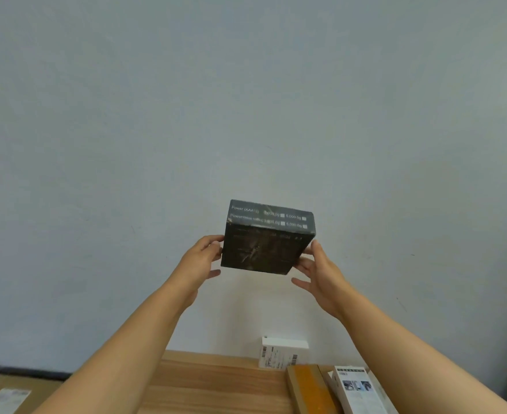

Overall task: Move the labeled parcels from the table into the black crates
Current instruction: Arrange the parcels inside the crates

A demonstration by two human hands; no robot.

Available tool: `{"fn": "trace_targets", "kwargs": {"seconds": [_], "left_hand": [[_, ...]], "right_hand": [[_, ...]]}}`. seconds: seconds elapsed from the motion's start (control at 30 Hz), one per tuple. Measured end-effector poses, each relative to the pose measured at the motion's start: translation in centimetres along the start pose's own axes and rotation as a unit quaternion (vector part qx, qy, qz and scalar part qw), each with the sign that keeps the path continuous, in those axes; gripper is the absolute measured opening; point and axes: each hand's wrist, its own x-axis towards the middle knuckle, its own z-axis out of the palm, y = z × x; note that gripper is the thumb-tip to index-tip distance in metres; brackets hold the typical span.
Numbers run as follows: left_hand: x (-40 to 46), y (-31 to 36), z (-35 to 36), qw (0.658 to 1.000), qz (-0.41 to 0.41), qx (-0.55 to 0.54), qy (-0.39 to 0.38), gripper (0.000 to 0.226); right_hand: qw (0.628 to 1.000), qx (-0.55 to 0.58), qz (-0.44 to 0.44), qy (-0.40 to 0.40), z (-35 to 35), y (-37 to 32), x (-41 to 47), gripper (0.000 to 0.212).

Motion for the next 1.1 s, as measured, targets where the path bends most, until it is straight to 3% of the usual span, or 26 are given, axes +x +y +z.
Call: {"fn": "trace_targets", "kwargs": {"seconds": [0.27,0.43,0.5,0.8,1.1], "left_hand": [[-0.4,0.7,-0.2,0.994,-0.023,-0.106,-0.007,0.027],[-0.3,0.5,-0.3,0.995,-0.012,-0.098,-0.007,0.005],[-0.3,0.2,-0.3,0.996,0.002,-0.093,-0.013,0.014],[0.2,-0.7,-0.7,0.993,0.069,-0.090,-0.014,0.055],[-0.2,-1.3,-2.8,0.996,0.084,-0.034,-0.003,0.070]], "right_hand": [[0.999,-0.014,0.018,-0.043,0.0,0.2,-0.5,0.053],[0.997,-0.061,0.005,-0.056,0.1,0.1,-0.8,0.035],[0.997,-0.054,-0.001,-0.061,-0.1,0.4,-0.6,0.030],[0.998,-0.012,-0.020,-0.055,0.3,1.0,0.2,0.069],[0.999,0.019,-0.013,-0.031,2.8,2.0,1.1,0.061]]}}
